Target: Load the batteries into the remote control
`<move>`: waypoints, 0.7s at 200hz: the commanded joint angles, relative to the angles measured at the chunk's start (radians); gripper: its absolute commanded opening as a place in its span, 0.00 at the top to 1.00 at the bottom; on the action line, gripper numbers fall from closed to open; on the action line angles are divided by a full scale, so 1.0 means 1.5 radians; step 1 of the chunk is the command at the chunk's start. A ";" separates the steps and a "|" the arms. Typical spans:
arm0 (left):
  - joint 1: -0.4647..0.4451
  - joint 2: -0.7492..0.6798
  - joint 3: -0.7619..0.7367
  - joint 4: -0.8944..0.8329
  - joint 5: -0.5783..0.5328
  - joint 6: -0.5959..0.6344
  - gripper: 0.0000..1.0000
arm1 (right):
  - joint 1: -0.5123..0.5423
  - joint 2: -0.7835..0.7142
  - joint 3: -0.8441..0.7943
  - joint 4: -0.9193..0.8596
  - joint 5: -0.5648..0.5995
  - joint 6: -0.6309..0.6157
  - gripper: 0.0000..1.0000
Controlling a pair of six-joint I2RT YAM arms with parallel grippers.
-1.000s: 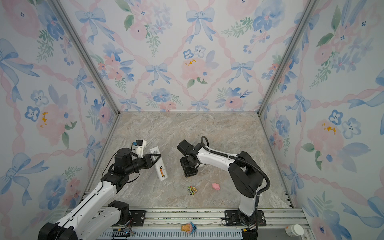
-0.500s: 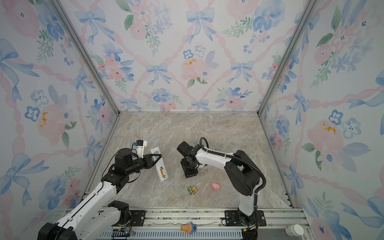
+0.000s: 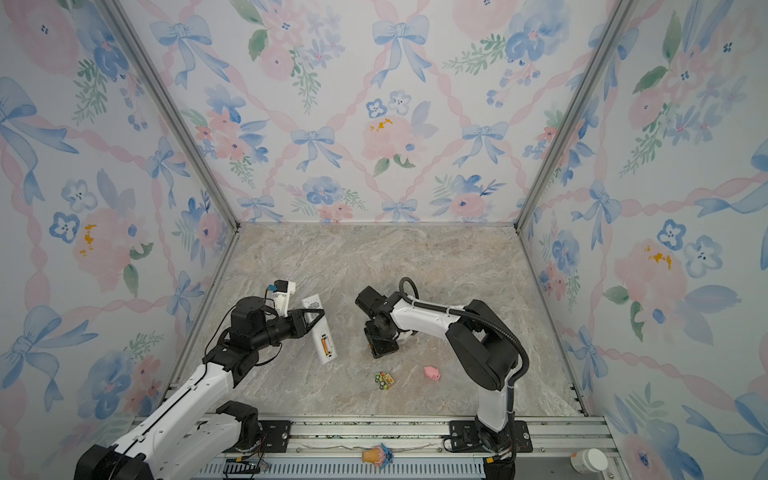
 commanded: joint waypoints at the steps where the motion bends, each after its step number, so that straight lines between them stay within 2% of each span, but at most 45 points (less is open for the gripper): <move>1: -0.005 -0.008 0.000 0.001 0.001 0.017 1.00 | -0.008 0.023 -0.011 -0.015 0.013 -0.008 0.52; 87: -0.008 -0.013 0.004 -0.021 -0.007 0.033 1.00 | -0.012 0.062 0.019 -0.024 0.001 -0.037 0.54; 140: -0.008 -0.011 -0.010 -0.005 -0.004 0.028 1.00 | -0.012 0.067 0.028 -0.024 -0.003 -0.037 0.47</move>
